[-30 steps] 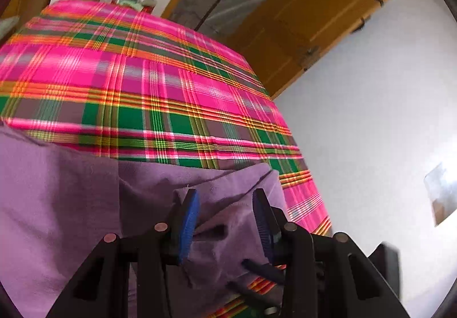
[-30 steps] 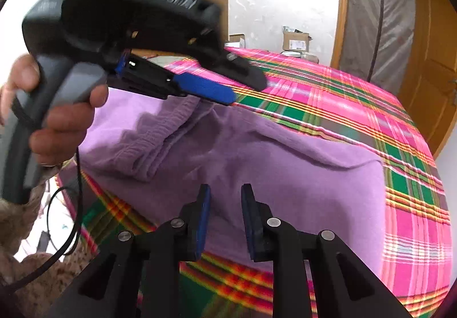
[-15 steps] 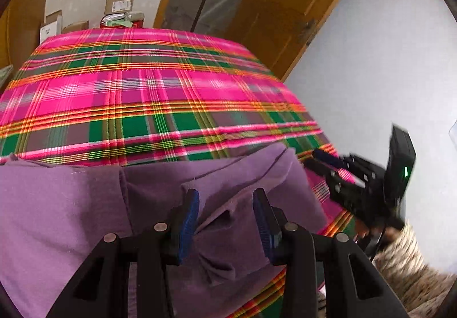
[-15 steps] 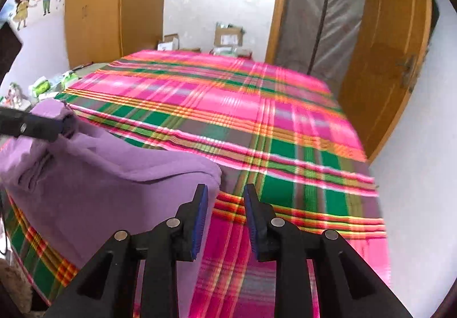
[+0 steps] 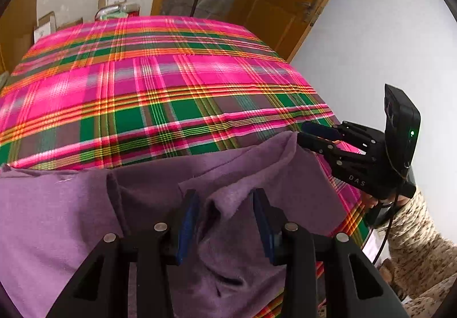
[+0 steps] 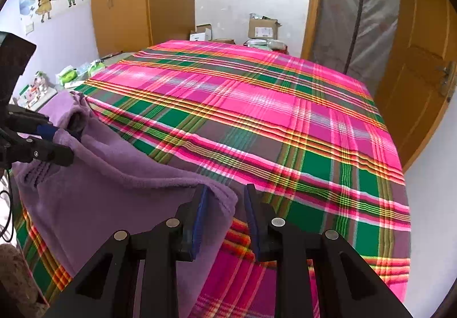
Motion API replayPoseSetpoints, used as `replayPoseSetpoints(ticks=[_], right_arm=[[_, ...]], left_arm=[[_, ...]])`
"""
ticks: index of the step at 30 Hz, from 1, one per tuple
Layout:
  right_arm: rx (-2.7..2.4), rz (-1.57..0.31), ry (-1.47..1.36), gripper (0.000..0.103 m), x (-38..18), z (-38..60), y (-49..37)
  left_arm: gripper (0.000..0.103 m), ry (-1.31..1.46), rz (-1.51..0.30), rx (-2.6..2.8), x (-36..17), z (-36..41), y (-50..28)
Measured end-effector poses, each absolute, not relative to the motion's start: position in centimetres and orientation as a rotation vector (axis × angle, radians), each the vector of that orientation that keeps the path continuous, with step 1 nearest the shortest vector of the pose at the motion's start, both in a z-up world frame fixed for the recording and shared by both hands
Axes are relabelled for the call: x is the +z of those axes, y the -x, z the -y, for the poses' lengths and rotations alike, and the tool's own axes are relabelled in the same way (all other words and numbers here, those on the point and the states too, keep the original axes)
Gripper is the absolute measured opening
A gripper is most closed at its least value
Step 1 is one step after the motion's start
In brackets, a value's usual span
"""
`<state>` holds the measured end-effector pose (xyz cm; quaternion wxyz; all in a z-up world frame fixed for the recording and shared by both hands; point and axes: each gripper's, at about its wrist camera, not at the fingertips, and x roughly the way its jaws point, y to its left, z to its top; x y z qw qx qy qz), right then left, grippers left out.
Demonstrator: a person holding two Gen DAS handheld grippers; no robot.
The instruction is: Fold clothes
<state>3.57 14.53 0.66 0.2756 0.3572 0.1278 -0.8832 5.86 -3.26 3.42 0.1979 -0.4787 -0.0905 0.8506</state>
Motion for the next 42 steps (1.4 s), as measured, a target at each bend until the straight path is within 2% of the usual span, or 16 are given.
replayPoseSetpoints(ticks=[2, 5, 7, 8, 10, 12, 20, 26, 32, 35, 38, 42], right_arm=[[-2.355, -0.314, -0.973, 0.027, 0.4, -14.6, -3.0], [-2.335, -0.288, -0.972, 0.014, 0.5, -14.8, -2.6], [-2.325, -0.274, -0.969, 0.013, 0.6, -15.0, -2.3], [-2.319, -0.268, -0.967, 0.011, 0.7, -15.1, -2.1], [-2.309, -0.254, -0.964, 0.007, 0.8, -15.3, -1.8], [-2.298, -0.241, -0.961, 0.001, 0.9, -15.5, -1.5], [-2.243, -0.19, -0.947, 0.002, 1.8, -17.1, -1.1], [-2.114, -0.16, -1.012, 0.025, 0.1, -17.4, -0.8], [-2.014, 0.005, -1.076, 0.025, -1.3, -17.7, 0.9], [-1.979, 0.058, -1.08, 0.015, -1.2, -18.1, 1.3], [-1.967, 0.12, -1.077, 0.012, -1.1, -18.7, 1.6], [-2.013, 0.063, -1.079, 0.012, -1.0, -18.2, 1.4]], left_arm=[[0.04, 1.347, 0.274, 2.383, 3.2, 3.5, -5.5], [0.04, 1.357, 0.299, 2.38, 3.0, 3.7, -5.1], [0.038, 1.362, 0.318, 2.376, 2.9, 3.9, -4.9], [0.035, 1.364, 0.327, 2.373, 2.8, 4.0, -4.8], [0.021, 1.37, 0.345, 2.368, 2.7, 4.2, -4.6], [0.015, 1.375, 0.364, 2.364, 2.6, 4.3, -4.4], [0.015, 1.388, 0.389, 2.354, 2.3, 4.5, -4.0], [0.015, 1.381, 0.422, 2.361, 2.3, 5.0, -3.8], [0.015, 1.39, 0.464, 2.36, 2.1, 5.6, -3.8], [0.015, 1.392, 0.466, 2.36, 2.0, 5.5, -3.7], [0.015, 1.39, 0.472, 2.36, 1.9, 5.5, -3.6], [0.015, 1.396, 0.476, 2.363, 1.8, 5.6, -3.6]])
